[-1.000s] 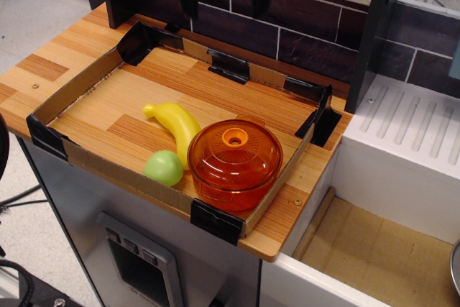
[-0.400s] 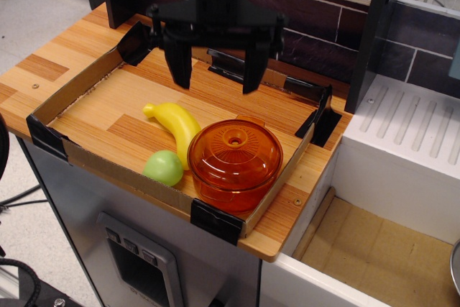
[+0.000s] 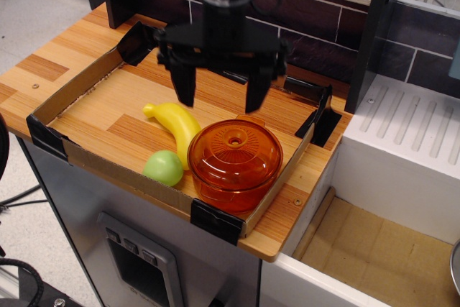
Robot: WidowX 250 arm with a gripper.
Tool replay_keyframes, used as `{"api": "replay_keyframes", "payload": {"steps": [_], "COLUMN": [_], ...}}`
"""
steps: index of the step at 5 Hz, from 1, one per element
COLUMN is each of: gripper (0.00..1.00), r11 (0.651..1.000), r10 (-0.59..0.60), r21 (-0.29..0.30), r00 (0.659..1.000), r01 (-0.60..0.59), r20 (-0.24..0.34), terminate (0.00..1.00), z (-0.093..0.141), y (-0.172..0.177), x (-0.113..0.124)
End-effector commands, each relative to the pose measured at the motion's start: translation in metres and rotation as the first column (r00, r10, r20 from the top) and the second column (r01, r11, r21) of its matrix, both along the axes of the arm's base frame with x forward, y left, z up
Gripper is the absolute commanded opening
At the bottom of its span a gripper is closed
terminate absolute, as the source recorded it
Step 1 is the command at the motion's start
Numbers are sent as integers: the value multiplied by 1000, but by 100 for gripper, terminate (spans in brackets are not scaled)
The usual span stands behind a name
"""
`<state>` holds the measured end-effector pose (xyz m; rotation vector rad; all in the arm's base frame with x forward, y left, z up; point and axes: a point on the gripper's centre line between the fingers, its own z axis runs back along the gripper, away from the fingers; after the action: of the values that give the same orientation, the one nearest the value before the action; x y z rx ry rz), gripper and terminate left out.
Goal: Take lid off pot
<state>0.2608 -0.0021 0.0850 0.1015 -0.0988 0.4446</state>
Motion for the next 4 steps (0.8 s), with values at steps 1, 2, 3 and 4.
{"api": "replay_keyframes", "payload": {"steps": [1, 2, 3, 4], "gripper": [100, 100, 100, 100], "r11": [1000, 999, 999, 999], "r10": [-15, -18, -27, -26], "r21": [21, 27, 31, 41], "r00": [1000, 1000, 1000, 1000], "r01": [15, 18, 26, 26], "r20": [13, 5, 10, 4], "terminate": [0, 0, 0, 0], "z": [-9, -14, -17, -20], "y": [-8, -10, -9, -10], "x": [-3, -4, -5, -5]}}
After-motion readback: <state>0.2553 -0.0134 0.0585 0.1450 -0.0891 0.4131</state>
